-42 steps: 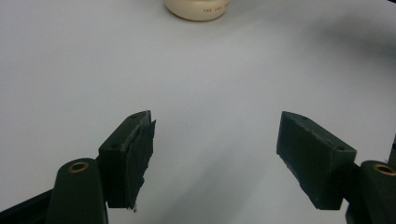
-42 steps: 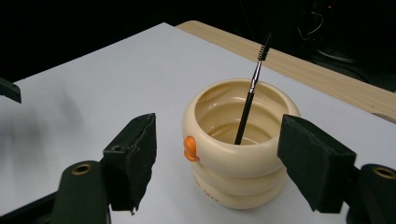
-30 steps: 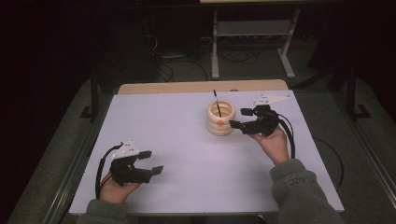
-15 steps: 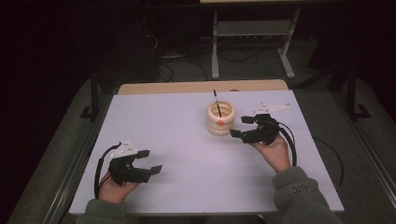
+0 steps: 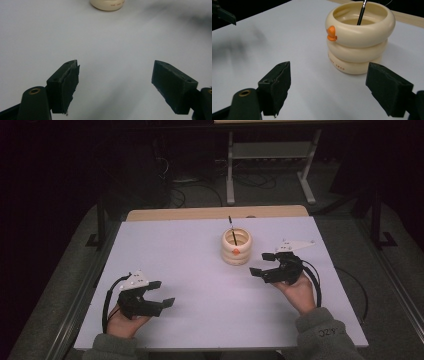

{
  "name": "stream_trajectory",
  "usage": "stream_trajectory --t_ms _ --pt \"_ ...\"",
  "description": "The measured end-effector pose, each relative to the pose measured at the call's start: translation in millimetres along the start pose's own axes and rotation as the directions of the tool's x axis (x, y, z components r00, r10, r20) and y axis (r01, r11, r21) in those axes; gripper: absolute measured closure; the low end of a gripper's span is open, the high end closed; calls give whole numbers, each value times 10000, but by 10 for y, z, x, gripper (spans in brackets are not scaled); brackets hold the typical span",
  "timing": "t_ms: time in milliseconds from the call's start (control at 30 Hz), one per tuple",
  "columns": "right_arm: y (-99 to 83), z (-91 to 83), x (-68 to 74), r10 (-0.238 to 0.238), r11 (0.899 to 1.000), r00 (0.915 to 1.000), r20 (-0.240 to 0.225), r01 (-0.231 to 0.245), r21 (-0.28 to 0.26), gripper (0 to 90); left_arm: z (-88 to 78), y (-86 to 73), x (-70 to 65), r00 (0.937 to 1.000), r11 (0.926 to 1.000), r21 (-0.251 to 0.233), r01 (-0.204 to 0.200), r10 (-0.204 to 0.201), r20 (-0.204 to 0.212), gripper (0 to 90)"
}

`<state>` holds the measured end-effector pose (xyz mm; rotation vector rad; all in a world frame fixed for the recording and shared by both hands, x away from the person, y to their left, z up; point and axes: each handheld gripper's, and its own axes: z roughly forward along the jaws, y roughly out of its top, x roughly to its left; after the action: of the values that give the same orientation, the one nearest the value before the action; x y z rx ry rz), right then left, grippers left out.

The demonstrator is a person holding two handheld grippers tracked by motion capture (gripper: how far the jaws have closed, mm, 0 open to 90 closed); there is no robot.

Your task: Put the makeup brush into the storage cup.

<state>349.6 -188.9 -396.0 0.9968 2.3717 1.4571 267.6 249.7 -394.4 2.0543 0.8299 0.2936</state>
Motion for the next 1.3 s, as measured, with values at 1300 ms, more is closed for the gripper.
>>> stream_trajectory --t_ms 1300 --pt "-515 -263 35 444 9990 9988 199 -444 31 166 52 -54 -49 9998 9994 303 -158 154 150 214"
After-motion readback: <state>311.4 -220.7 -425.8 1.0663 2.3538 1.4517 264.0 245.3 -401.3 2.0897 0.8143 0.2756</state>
